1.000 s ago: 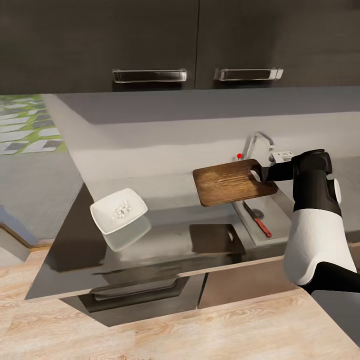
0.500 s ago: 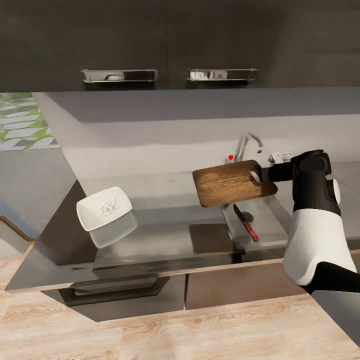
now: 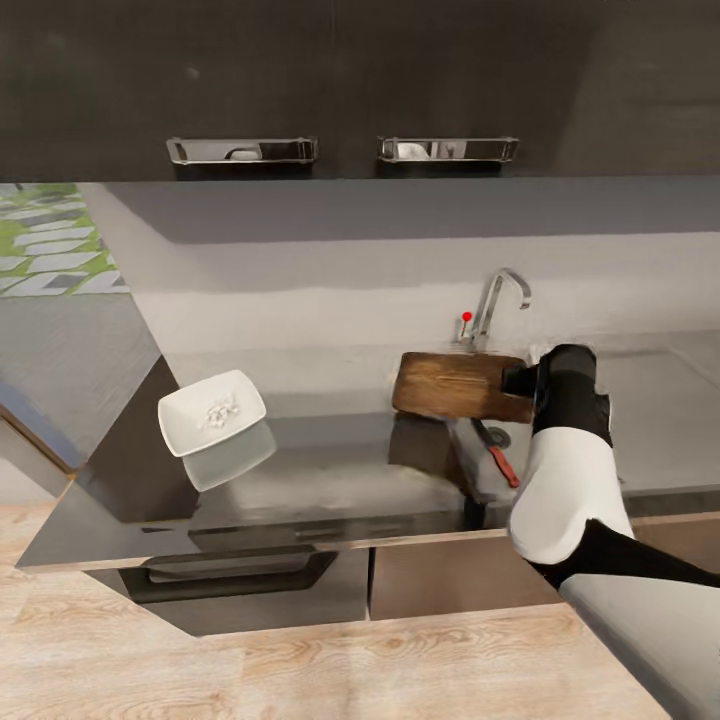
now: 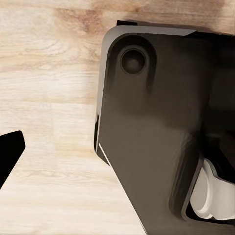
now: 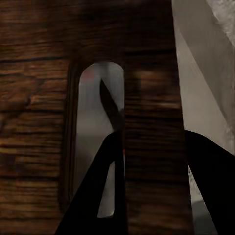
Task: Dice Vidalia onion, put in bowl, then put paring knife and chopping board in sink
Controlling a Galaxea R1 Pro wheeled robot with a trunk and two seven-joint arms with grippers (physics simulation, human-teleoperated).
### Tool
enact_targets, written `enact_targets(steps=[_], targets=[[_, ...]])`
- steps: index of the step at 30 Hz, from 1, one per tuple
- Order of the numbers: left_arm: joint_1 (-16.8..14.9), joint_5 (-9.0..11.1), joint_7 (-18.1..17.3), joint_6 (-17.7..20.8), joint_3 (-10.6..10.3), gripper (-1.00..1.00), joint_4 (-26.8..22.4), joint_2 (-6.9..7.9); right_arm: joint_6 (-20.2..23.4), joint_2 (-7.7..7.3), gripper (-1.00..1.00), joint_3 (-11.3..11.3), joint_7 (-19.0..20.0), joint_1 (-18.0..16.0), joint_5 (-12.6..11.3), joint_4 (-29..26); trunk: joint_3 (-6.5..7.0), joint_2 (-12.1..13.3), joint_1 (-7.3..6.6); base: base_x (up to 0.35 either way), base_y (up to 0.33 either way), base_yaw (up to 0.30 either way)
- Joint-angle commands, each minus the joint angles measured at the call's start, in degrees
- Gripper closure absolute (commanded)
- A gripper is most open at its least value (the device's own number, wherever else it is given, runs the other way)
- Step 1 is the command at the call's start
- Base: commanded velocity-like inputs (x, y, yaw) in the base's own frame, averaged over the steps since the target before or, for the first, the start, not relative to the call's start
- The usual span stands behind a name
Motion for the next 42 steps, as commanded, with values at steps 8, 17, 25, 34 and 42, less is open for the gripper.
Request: enact_targets(steps=[8, 17, 25, 34, 42], targets=[[-0.09, 0.58, -0.39, -0.35, -0.46, -1.0, 0.24, -0.02, -12.09, 0.1, 1.0, -12.86, -30.21, -0.08, -16.88, 0.8, -0.11, -0.12, 0.03, 0.0, 0.0, 0.0], [-0.09, 0.57, -0.39, -0.35, -0.46, -1.0, 0.24, -0.24, -22.18, 0.1, 1.0, -16.26, -44.16, -0.08, -22.86, 5.44, -0.11, -0.12, 0.03, 0.0, 0.0, 0.0], [-0.09, 0.57, -0.39, -0.35, -0.46, -1.0, 0.23, -0.81, -36.5, 0.1, 1.0, -16.0, -66.67, -0.08, -38.22, 15.91, -0.11, -0.12, 0.03, 0.0, 0.0, 0.0], [-0.09, 0.57, -0.39, -0.35, -0.46, -1.0, 0.24, -0.88, -39.36, 0.1, 1.0, -15.89, -69.17, -0.08, -42.64, 20.25, -0.11, -0.12, 0.03, 0.0, 0.0, 0.0], [-0.09, 0.58, -0.39, -0.43, -0.46, -1.0, 0.24, -0.82, -39.41, 0.1, 1.0, -15.86, -69.28, -0.08, -47.18, 20.19, -0.11, -0.12, 0.03, 0.131, 0.0, 0.0]])
